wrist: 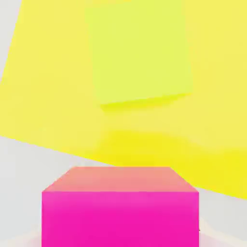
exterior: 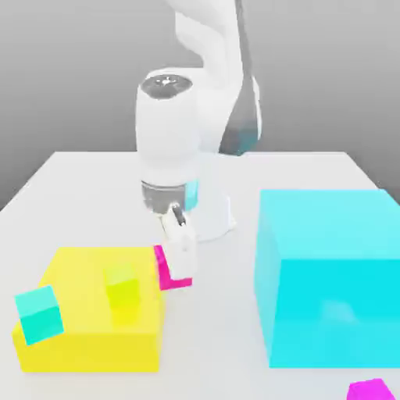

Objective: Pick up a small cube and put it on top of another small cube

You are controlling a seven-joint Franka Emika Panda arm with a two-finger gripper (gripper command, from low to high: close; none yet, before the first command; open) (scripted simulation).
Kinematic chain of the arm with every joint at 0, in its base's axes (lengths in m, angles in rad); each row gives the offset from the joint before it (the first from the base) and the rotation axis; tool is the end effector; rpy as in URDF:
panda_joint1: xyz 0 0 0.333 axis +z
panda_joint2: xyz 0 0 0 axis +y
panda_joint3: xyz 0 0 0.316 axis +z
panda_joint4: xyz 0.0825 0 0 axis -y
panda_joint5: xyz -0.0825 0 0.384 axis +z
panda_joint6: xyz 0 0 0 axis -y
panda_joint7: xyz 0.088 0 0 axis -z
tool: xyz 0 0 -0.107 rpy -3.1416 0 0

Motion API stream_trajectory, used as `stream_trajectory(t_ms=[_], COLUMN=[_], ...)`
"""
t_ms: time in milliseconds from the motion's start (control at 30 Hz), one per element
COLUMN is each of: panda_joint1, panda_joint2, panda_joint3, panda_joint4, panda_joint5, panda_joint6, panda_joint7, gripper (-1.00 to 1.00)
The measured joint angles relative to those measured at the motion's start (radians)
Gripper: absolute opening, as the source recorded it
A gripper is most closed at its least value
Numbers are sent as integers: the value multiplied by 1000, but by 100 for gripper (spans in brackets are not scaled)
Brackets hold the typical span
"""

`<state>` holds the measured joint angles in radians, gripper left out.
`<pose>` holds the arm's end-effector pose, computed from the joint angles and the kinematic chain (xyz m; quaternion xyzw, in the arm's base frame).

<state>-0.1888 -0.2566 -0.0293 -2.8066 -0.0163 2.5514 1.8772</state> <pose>0.3618 -0.0792 0.2799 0.5059 -0.8626 0.0011 0.0001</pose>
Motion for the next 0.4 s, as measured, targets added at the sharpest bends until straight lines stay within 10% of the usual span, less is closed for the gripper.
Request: stream_trajectory(t_ms=[267, 300, 400], panda_joint1=[-54, -53, -53], panda_joint2=[41, 67, 67], panda_joint3=[-73, -74, -74], panda_joint4=[58, 50, 50], panda_joint5=[-21, -18, -18], panda_joint6=[-16, 17, 17], panda_joint7=[-137, -140, -140], gripper=[-100, 100, 100])
